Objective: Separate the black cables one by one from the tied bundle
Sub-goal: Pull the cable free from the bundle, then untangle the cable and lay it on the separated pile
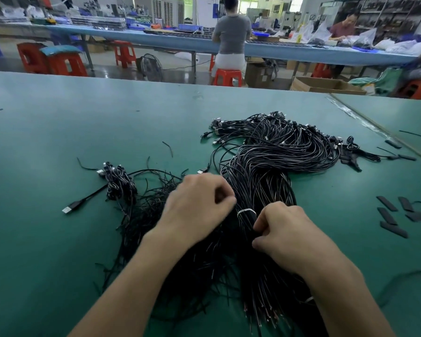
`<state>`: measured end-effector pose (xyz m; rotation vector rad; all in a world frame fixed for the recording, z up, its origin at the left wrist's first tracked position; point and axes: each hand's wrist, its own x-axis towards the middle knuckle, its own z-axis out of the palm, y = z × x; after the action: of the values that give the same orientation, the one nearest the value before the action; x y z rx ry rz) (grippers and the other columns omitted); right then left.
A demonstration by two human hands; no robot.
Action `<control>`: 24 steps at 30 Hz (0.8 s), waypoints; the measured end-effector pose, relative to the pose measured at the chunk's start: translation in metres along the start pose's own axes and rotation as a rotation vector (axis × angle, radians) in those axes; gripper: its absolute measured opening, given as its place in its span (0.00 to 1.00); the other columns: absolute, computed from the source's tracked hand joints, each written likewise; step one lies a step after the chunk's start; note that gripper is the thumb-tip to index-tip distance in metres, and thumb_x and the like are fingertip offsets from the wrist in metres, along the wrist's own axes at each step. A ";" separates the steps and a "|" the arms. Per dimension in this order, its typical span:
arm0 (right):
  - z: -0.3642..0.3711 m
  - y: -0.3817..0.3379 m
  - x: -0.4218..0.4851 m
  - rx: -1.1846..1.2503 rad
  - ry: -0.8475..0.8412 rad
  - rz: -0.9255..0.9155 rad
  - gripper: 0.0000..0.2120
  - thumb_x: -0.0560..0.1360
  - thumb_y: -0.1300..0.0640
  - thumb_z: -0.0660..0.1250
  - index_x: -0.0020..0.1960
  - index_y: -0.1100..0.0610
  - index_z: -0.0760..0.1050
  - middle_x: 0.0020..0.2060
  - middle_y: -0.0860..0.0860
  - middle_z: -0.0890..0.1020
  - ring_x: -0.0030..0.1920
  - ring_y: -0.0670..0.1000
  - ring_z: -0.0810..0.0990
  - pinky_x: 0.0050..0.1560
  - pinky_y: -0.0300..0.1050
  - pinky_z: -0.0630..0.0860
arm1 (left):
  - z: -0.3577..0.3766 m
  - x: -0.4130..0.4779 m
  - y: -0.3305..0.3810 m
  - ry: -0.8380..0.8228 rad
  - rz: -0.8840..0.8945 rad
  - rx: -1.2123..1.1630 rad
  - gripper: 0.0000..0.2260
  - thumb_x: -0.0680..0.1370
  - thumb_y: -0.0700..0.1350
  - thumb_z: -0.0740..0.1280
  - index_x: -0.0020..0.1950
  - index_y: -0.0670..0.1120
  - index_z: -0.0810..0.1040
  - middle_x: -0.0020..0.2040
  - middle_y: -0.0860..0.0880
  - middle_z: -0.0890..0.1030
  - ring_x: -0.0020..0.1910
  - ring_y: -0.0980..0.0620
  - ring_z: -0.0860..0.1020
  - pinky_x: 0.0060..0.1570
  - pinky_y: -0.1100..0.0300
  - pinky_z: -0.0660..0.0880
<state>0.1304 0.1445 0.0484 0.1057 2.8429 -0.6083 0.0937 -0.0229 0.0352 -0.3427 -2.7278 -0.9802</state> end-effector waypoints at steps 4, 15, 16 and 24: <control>0.001 -0.004 -0.003 -0.006 -0.029 -0.030 0.07 0.70 0.55 0.66 0.48 0.52 0.76 0.46 0.54 0.78 0.48 0.57 0.78 0.49 0.51 0.80 | 0.016 -0.004 0.001 -0.165 0.018 0.126 0.06 0.75 0.55 0.70 0.48 0.56 0.81 0.44 0.58 0.81 0.47 0.57 0.78 0.51 0.56 0.77; 0.015 -0.012 0.001 0.049 0.251 0.008 0.09 0.77 0.50 0.65 0.54 0.52 0.76 0.46 0.51 0.71 0.51 0.59 0.75 0.48 0.48 0.73 | 0.042 -0.005 -0.008 -0.084 0.131 0.244 0.04 0.81 0.52 0.60 0.50 0.55 0.73 0.52 0.55 0.78 0.55 0.53 0.73 0.53 0.57 0.68; 0.018 -0.013 0.000 0.018 0.259 0.003 0.09 0.77 0.50 0.66 0.55 0.52 0.75 0.45 0.50 0.68 0.50 0.58 0.74 0.46 0.47 0.70 | 0.044 -0.005 -0.009 -0.087 0.137 0.249 0.04 0.81 0.52 0.59 0.51 0.55 0.73 0.53 0.55 0.77 0.56 0.52 0.73 0.53 0.57 0.67; 0.015 -0.006 0.007 0.094 0.189 0.041 0.08 0.76 0.50 0.69 0.54 0.50 0.77 0.52 0.51 0.74 0.54 0.57 0.75 0.51 0.46 0.73 | 0.045 -0.005 -0.012 -0.086 0.109 0.201 0.03 0.80 0.52 0.58 0.47 0.55 0.67 0.50 0.55 0.78 0.54 0.51 0.73 0.51 0.56 0.65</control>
<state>0.1257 0.1331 0.0357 0.2497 2.9839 -0.7602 0.0890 -0.0030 -0.0073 -0.5008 -2.8187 -0.6706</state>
